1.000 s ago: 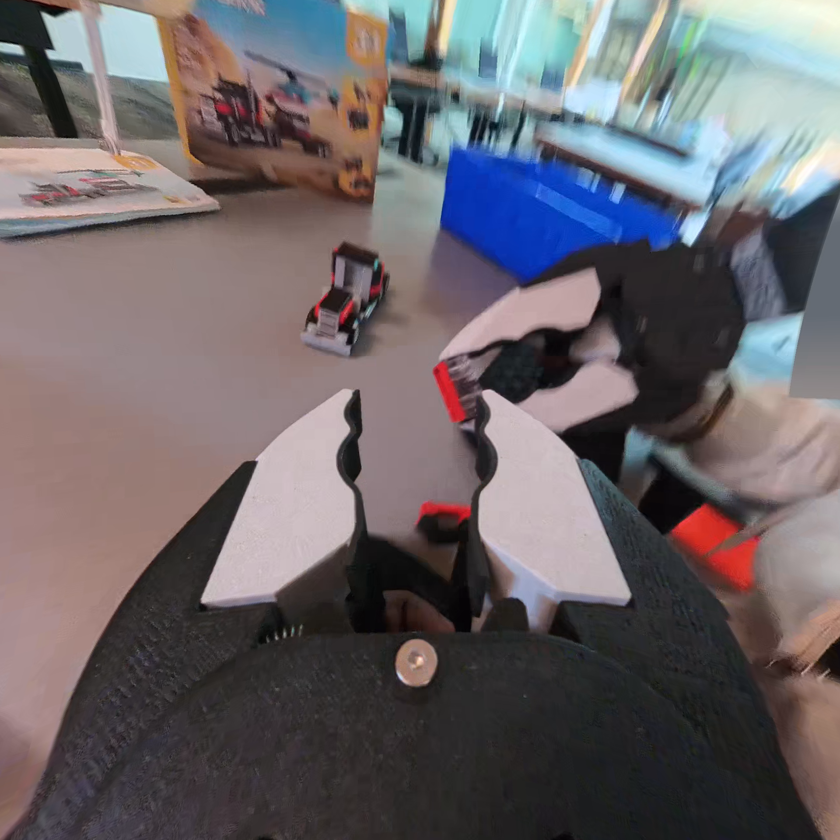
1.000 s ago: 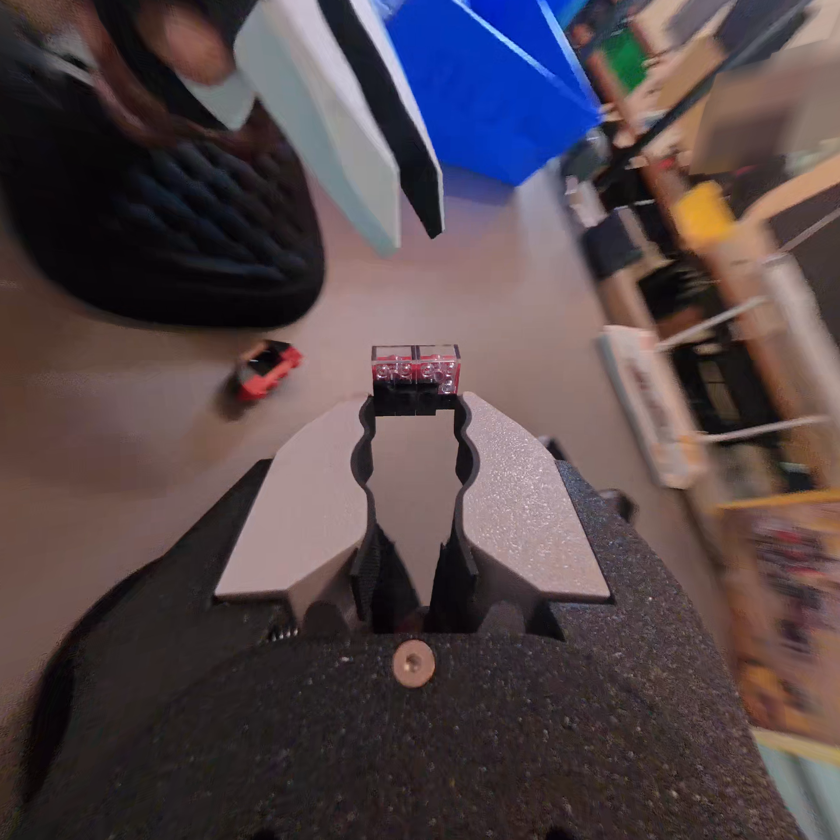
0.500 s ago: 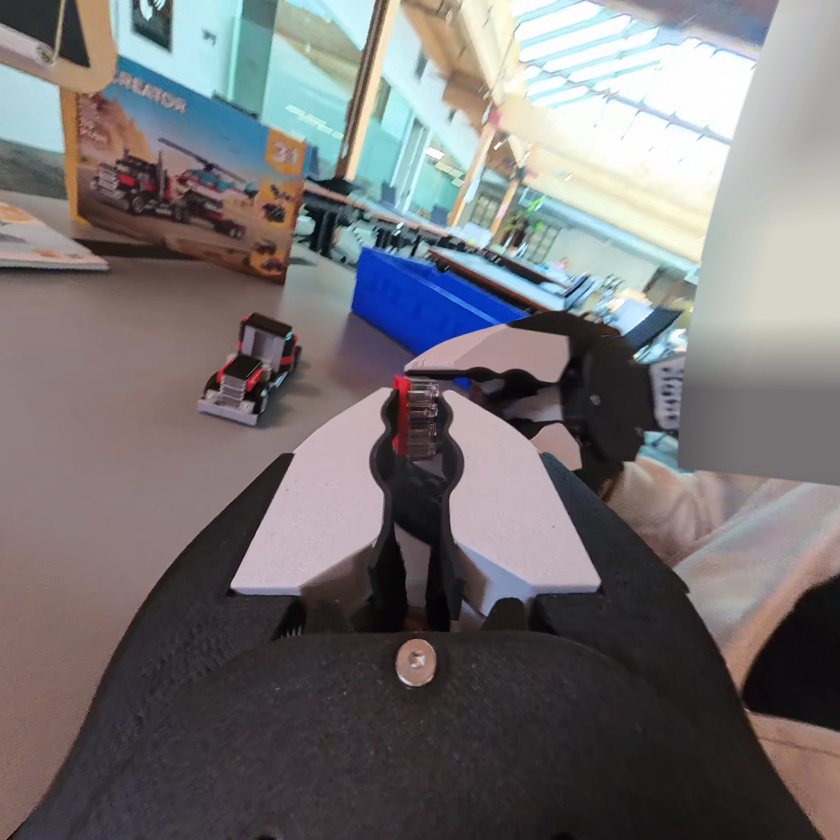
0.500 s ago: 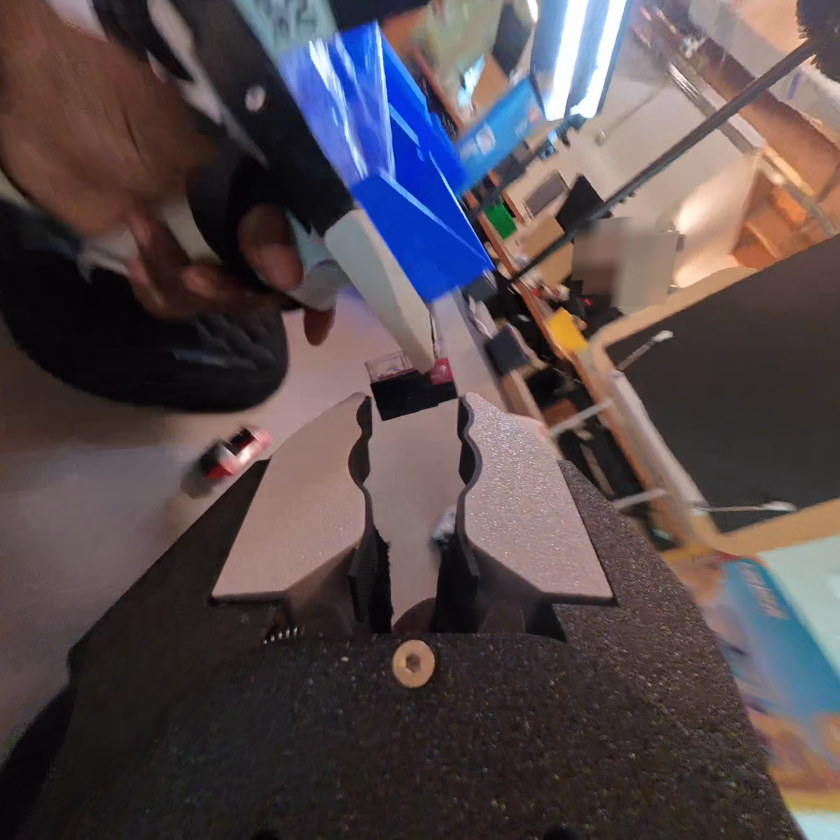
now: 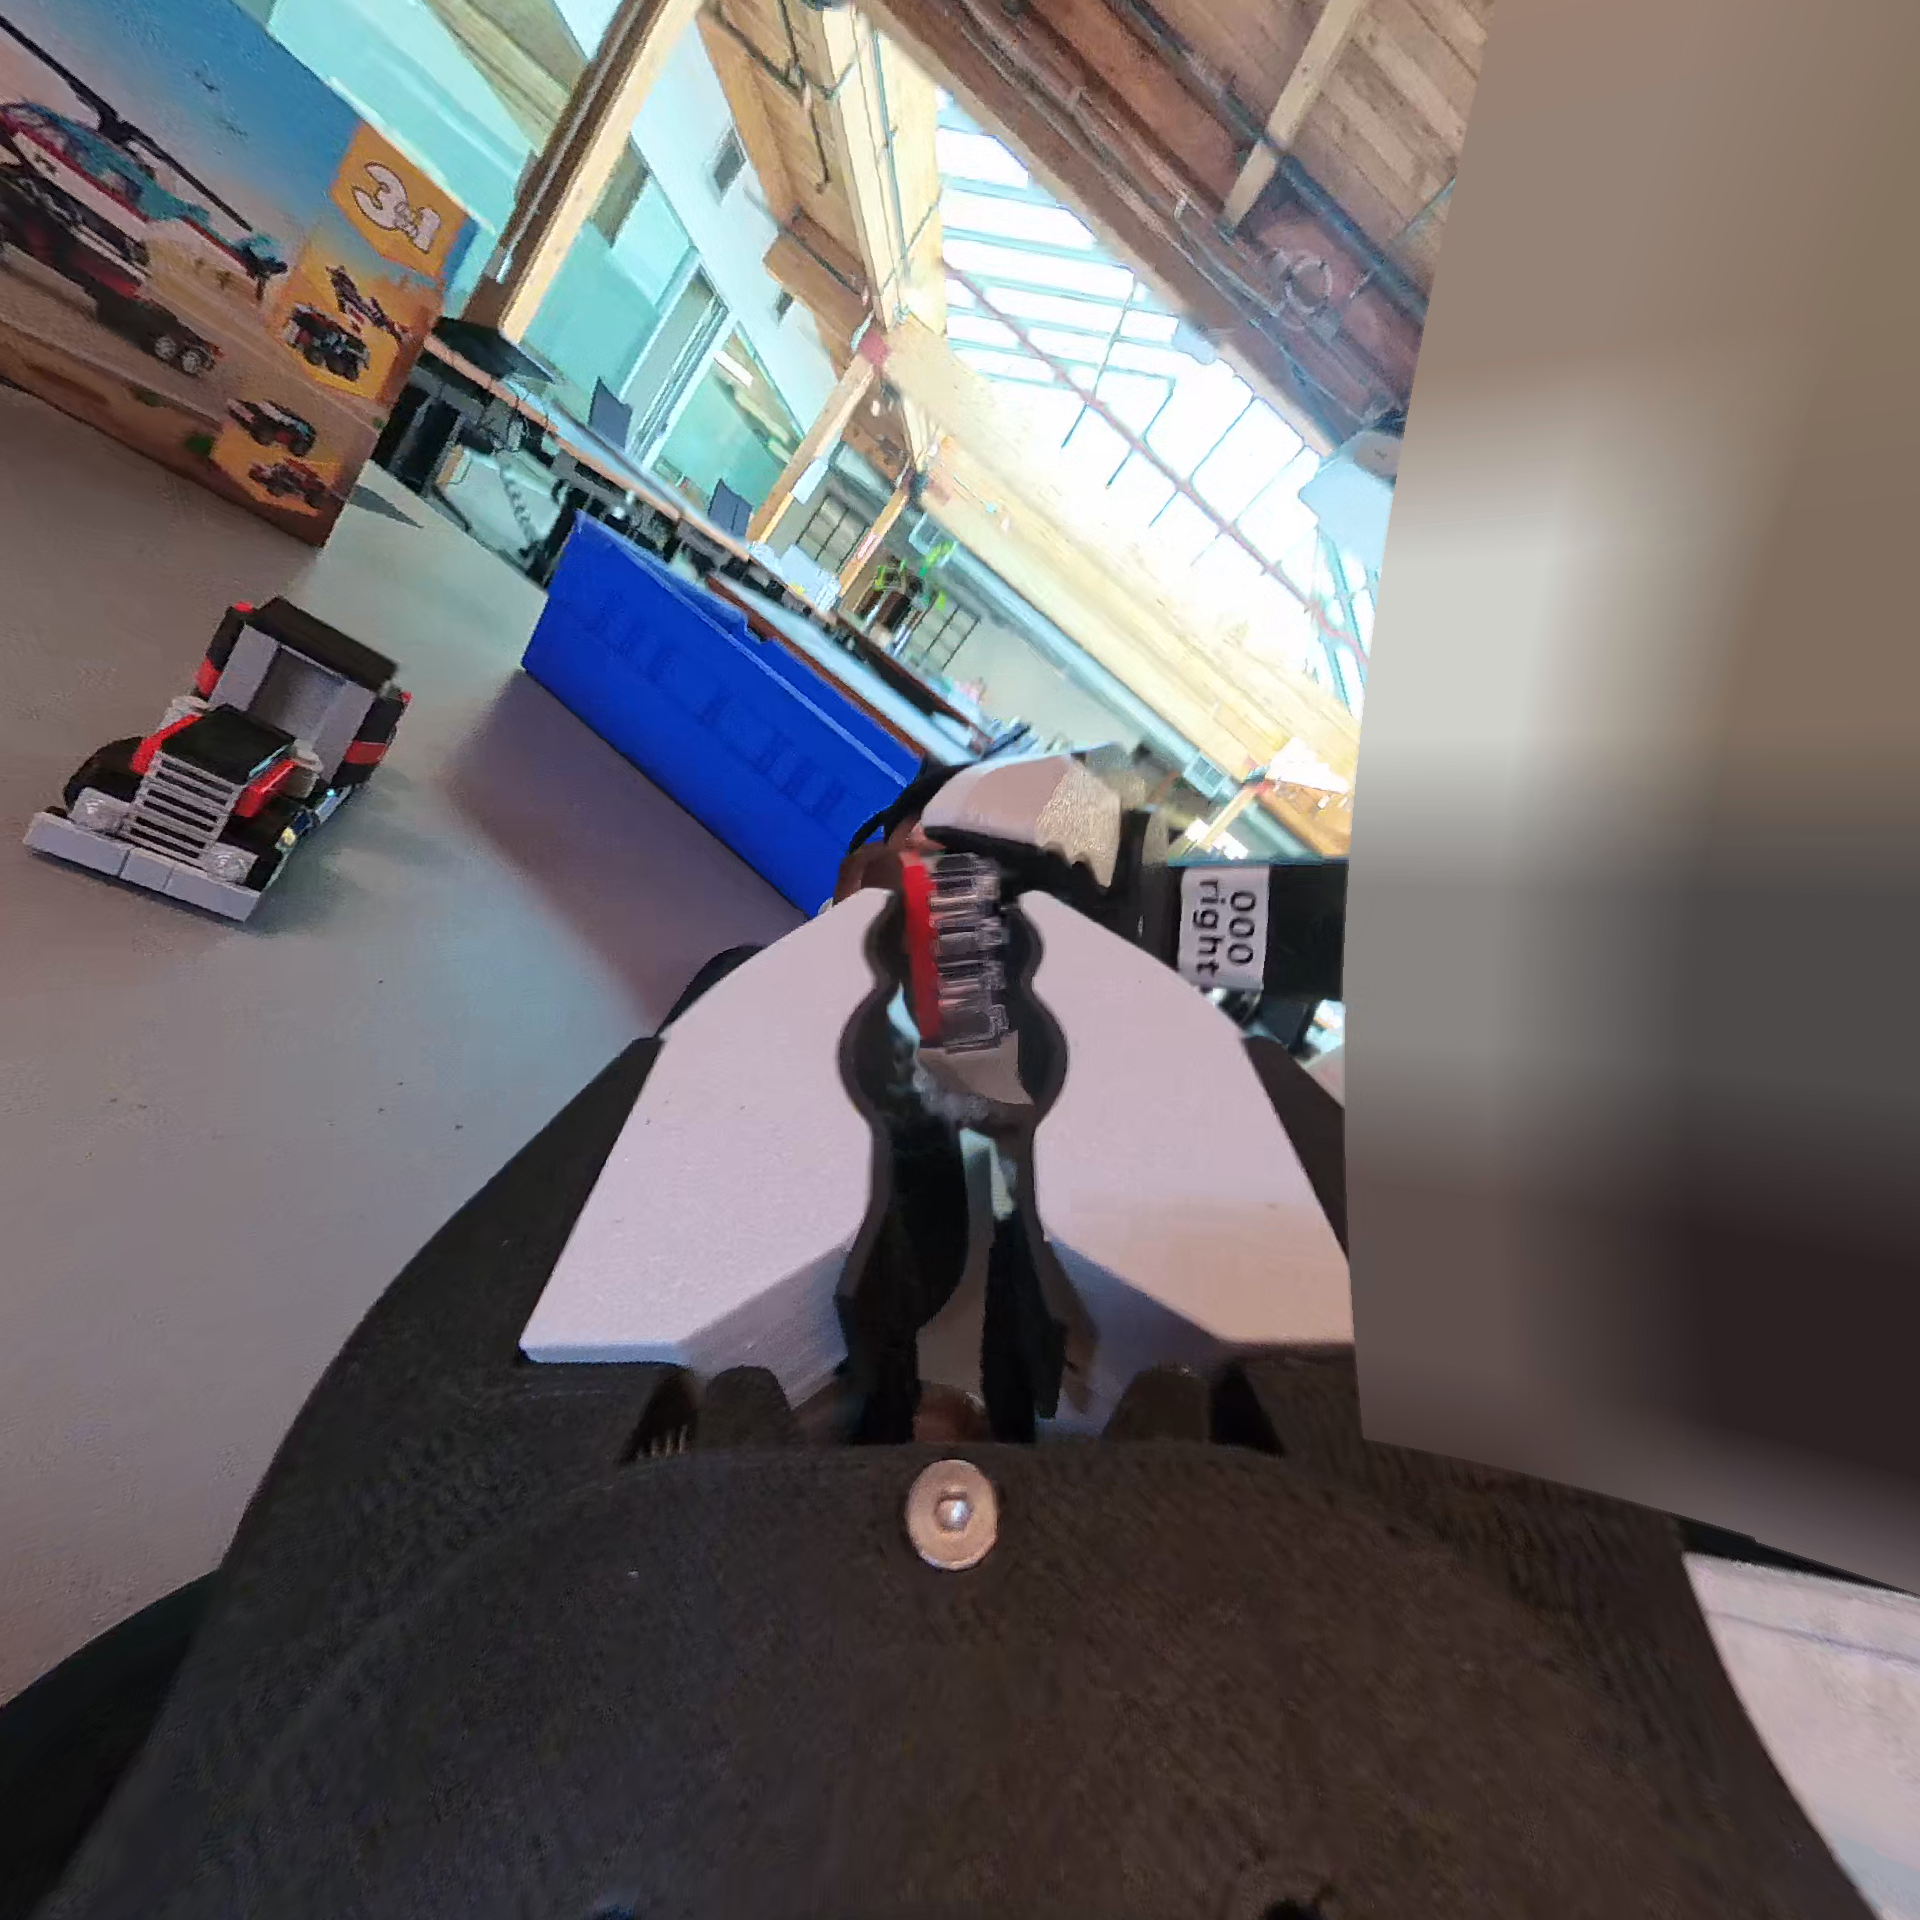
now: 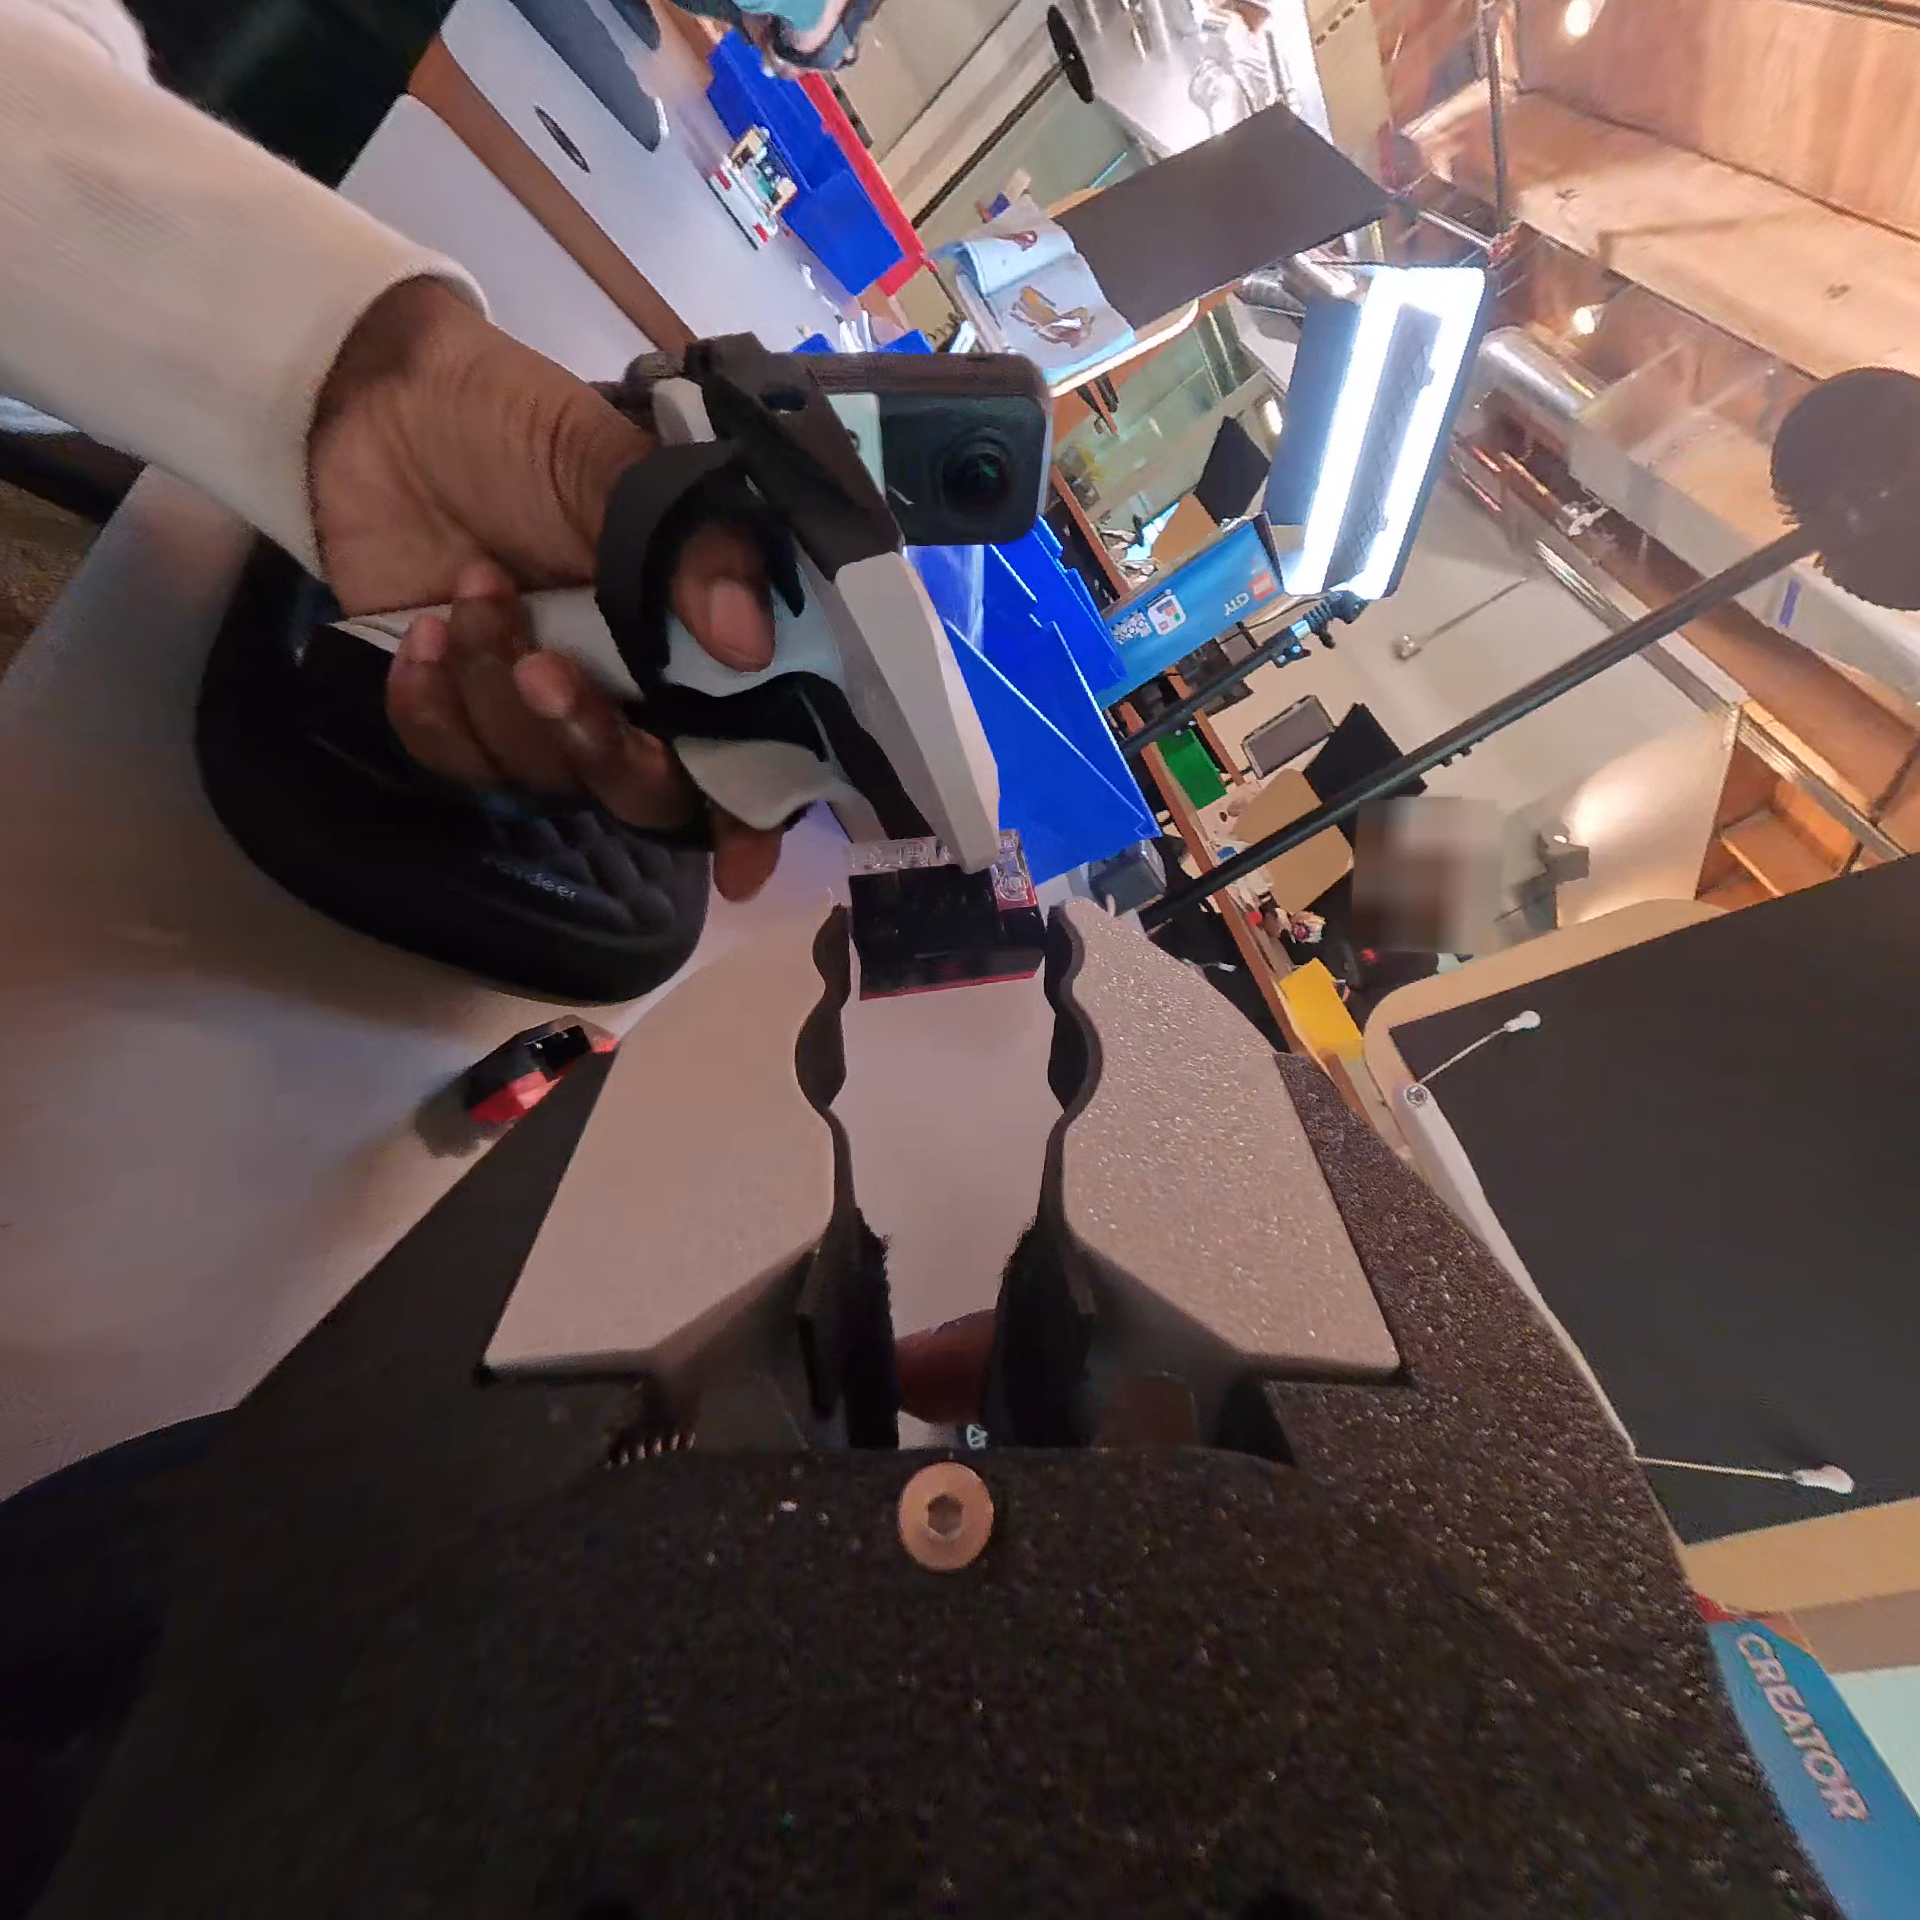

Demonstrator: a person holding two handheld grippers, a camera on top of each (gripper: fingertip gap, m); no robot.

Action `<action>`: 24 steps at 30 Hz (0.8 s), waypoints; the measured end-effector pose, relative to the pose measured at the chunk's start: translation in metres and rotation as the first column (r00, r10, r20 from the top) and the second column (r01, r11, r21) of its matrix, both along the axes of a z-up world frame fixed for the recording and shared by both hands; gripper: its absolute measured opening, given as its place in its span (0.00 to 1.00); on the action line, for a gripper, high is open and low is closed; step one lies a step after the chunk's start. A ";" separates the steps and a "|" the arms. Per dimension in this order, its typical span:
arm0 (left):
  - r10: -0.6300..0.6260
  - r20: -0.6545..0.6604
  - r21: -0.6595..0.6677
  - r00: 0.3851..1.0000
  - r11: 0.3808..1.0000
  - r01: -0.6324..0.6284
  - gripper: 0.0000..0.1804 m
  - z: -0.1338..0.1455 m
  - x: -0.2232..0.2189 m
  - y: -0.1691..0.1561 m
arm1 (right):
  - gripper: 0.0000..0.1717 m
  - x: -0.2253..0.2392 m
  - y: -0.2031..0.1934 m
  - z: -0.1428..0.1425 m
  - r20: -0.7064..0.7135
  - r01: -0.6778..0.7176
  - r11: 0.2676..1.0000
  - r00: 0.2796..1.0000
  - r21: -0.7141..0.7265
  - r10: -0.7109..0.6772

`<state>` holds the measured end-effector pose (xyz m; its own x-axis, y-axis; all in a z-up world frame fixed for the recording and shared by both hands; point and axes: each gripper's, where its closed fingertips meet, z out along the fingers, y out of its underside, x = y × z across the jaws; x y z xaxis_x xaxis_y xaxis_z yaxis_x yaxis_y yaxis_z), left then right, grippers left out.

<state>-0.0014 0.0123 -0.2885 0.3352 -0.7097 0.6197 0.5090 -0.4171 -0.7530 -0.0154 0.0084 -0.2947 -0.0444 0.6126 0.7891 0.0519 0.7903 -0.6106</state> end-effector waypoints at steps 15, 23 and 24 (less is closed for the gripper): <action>-0.066 -0.197 0.013 0.978 0.997 0.070 0.10 -0.013 0.017 -0.007 | 0.21 -0.002 0.000 -0.007 0.062 0.011 0.989 0.998 0.146 -0.021; 0.011 -0.215 -0.049 0.977 0.999 -0.023 0.11 -0.022 0.015 0.005 | 0.20 -0.001 0.015 -0.010 -0.024 0.220 0.863 0.972 0.456 -0.235; 0.018 -0.207 -0.054 0.978 0.998 -0.030 0.11 -0.022 0.015 0.007 | 0.20 -0.001 0.016 -0.009 -0.039 0.245 0.848 0.966 0.470 -0.257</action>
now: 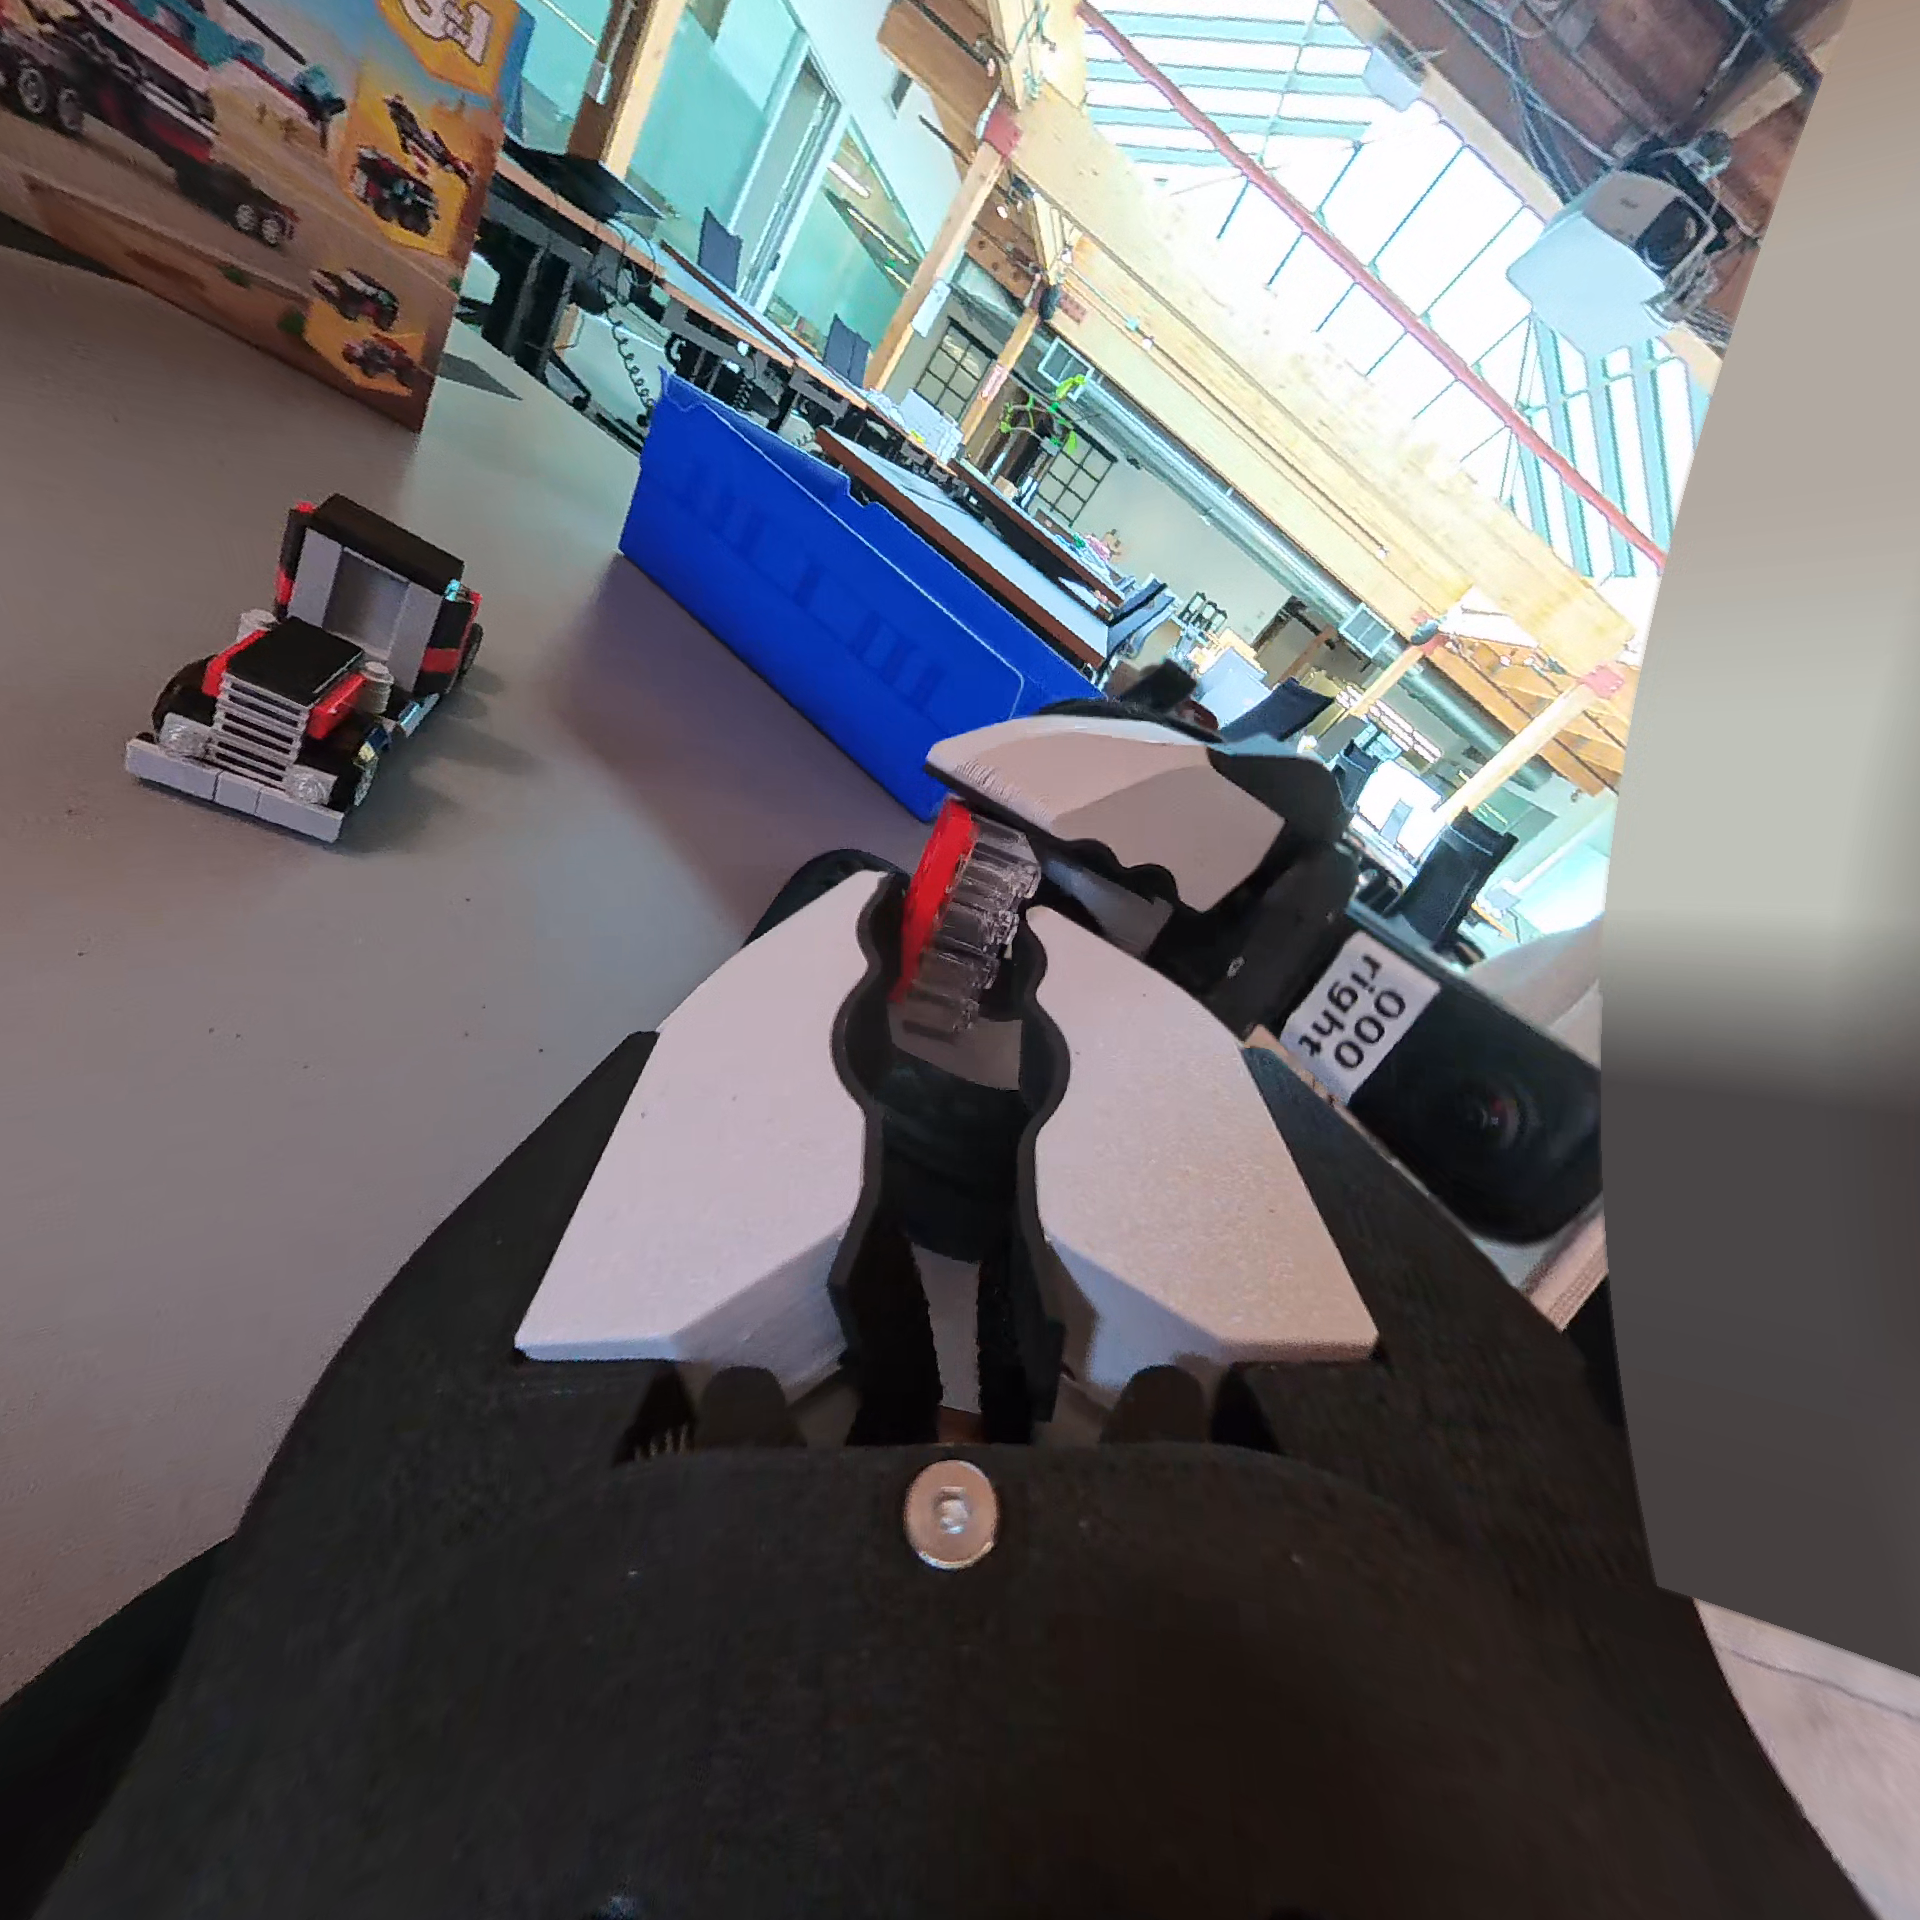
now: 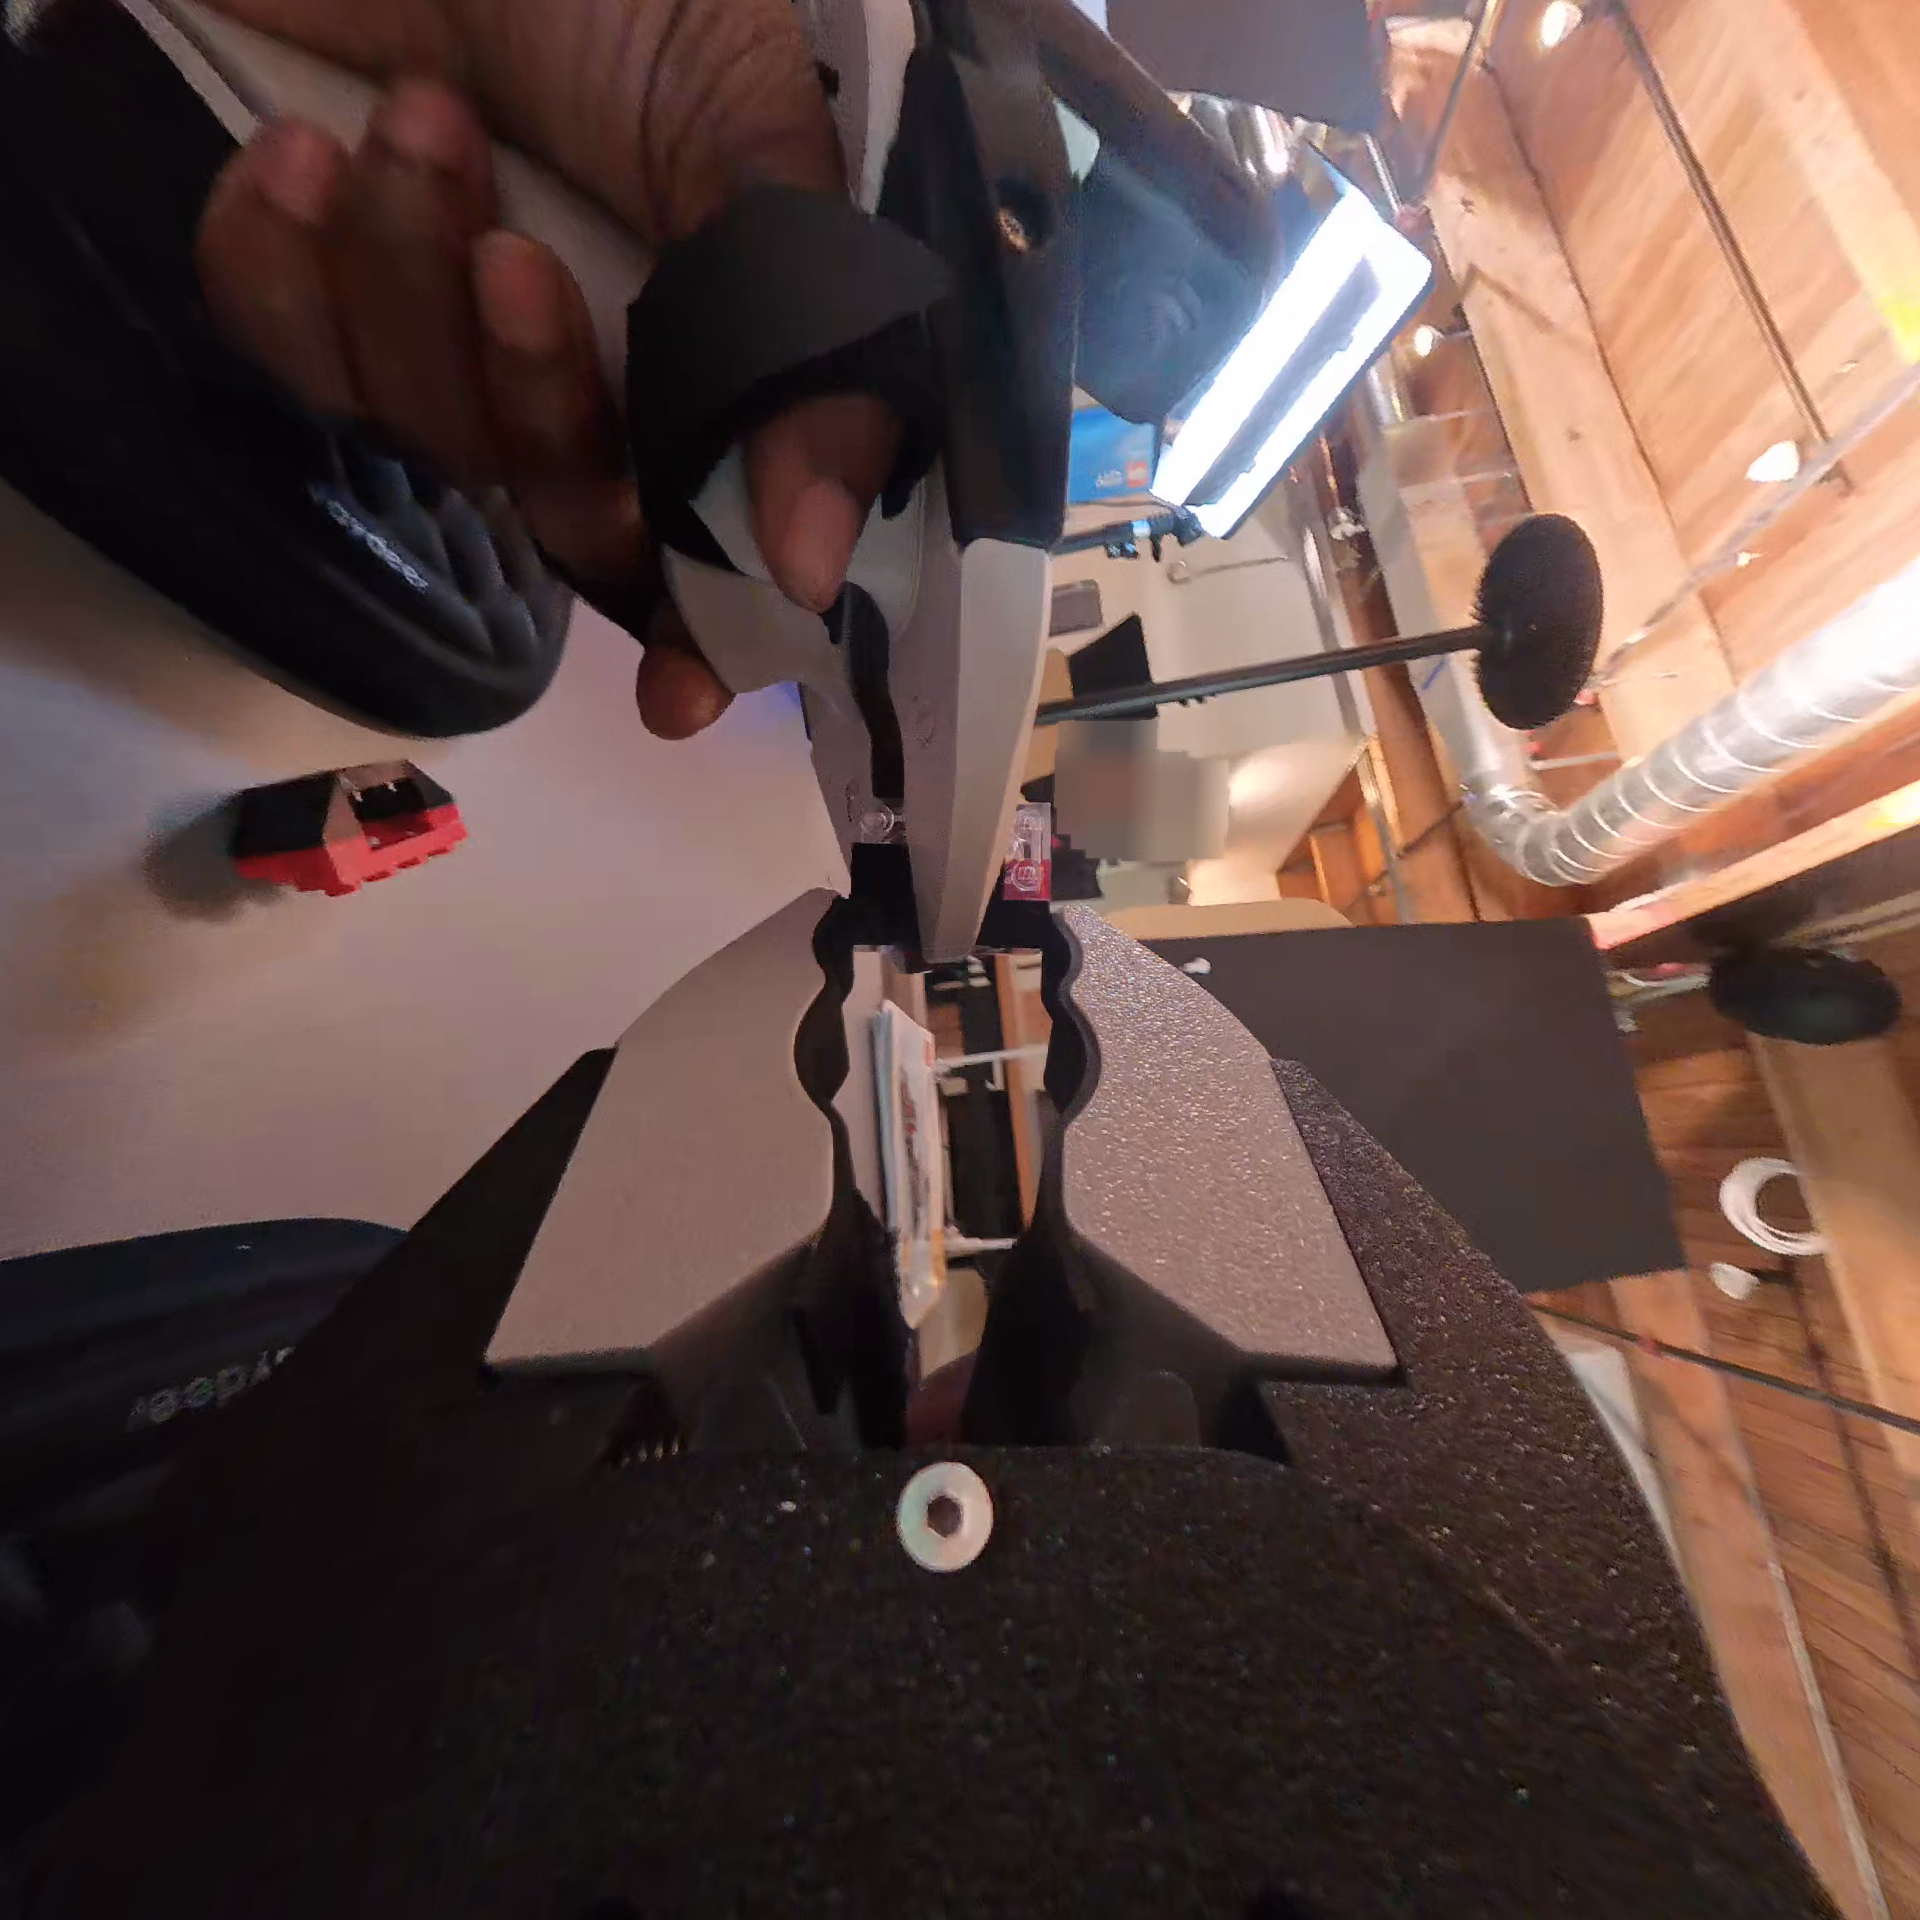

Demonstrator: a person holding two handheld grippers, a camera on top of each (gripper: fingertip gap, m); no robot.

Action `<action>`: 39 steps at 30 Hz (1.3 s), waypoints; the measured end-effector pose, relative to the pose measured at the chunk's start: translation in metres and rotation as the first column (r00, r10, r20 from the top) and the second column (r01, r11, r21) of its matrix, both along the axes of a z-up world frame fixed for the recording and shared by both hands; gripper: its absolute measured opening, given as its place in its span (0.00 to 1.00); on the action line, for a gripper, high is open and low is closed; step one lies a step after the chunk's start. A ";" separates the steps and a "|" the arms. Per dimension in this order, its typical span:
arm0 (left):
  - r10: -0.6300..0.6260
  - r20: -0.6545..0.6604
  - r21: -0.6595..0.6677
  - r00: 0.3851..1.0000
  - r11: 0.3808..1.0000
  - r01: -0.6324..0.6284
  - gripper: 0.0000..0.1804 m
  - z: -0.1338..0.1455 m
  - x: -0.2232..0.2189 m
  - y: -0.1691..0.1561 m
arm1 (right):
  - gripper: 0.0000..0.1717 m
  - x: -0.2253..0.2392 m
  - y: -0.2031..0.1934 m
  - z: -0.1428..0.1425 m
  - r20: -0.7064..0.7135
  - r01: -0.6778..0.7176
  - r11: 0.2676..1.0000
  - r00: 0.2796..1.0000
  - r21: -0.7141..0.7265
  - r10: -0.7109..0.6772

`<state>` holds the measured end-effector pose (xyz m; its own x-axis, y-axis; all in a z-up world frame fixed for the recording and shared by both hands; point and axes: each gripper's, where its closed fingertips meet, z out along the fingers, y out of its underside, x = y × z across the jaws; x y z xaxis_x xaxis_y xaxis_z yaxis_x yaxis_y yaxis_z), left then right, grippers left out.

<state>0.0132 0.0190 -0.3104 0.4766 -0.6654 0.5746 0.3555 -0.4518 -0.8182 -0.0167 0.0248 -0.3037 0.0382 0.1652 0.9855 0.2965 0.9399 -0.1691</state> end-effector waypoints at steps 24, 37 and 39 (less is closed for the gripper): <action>-0.010 -0.125 0.137 0.992 0.990 0.028 0.29 0.006 -0.001 -0.001 | 0.21 -0.003 0.014 -0.013 -0.002 -0.012 0.662 1.000 -0.750 0.015; 0.440 -0.649 0.670 0.620 0.717 0.193 0.29 -0.007 -0.010 0.001 | 0.20 0.005 -0.023 -0.012 -0.159 -0.019 -0.351 0.913 -0.936 0.375; 0.609 -0.584 0.785 0.537 0.593 0.181 0.29 0.007 -0.013 0.006 | 0.20 0.004 -0.023 -0.009 -0.218 -0.031 -0.469 0.911 -0.883 0.350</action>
